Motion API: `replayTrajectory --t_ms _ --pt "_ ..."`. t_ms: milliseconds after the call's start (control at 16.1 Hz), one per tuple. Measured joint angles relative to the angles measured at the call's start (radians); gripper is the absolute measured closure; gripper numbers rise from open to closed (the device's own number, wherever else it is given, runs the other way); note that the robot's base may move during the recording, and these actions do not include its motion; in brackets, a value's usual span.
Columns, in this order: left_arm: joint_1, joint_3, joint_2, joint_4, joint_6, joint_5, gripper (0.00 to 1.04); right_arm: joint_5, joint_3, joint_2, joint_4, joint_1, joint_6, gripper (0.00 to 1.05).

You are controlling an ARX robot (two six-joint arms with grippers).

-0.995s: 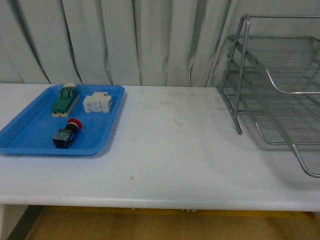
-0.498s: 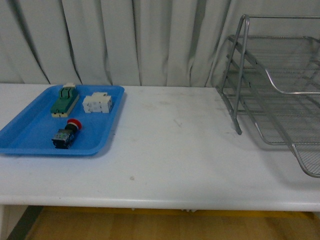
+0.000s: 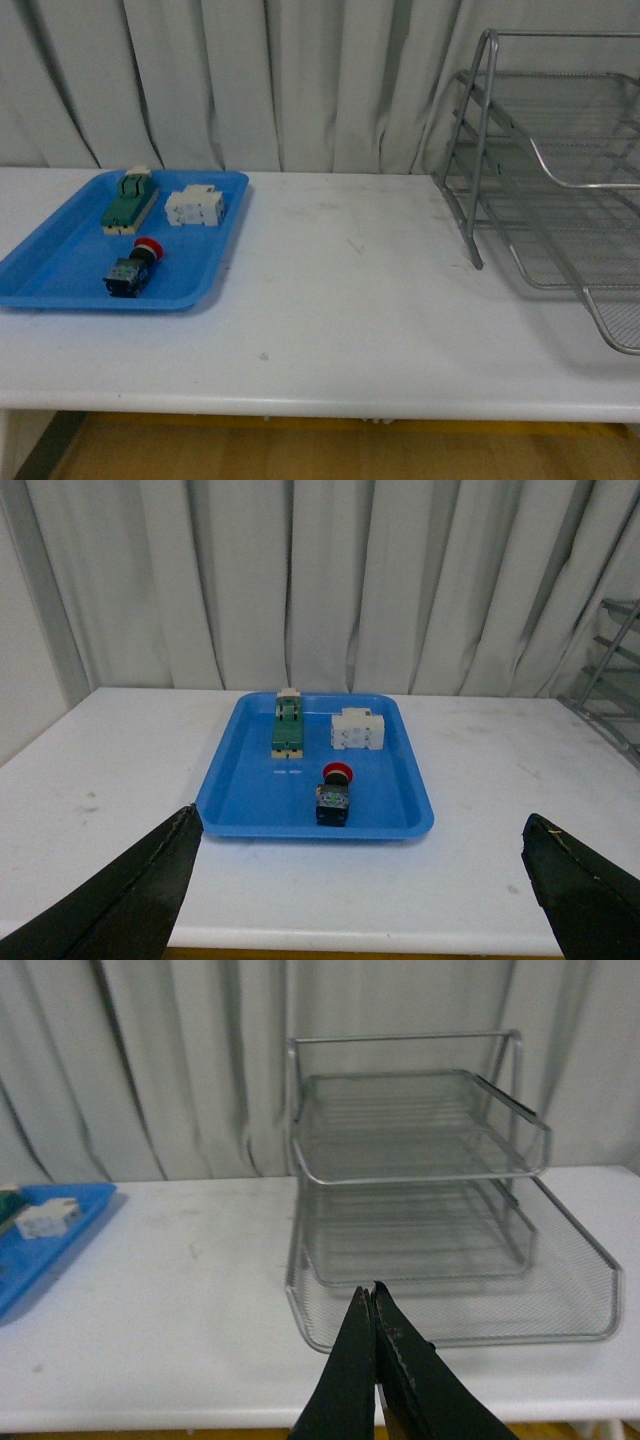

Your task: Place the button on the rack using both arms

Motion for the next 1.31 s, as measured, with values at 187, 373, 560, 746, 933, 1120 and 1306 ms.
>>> replayTrajectory --t_ms 187,373,560,746,933,1120,1306 --pt "0.0 0.0 0.0 0.0 0.0 0.0 0.07 0.005 0.0 0.0 -0.006 -0.005 -0.005 1.03" --pt "0.0 0.0 0.0 0.0 0.0 0.0 0.07 0.005 0.0 0.0 -0.006 -0.005 -0.006 1.03" --pt "0.0 0.0 0.0 0.0 0.0 0.0 0.07 0.005 0.0 0.0 -0.006 -0.005 -0.007 0.98" --pt "0.0 0.0 0.0 0.0 0.0 0.0 0.07 0.005 0.0 0.0 -0.006 -0.005 -0.007 0.6" --pt "0.0 0.0 0.0 0.0 0.0 0.0 0.07 0.005 0.0 0.0 -0.006 -0.005 -0.007 0.27" --pt "0.0 0.0 0.0 0.0 0.0 0.0 0.07 0.005 0.0 0.0 -0.006 -0.005 -0.007 0.07" --pt "-0.124 0.248 0.374 -0.337 -0.263 -0.255 0.07 0.005 0.0 0.0 -0.005 -0.005 -0.007 0.06"
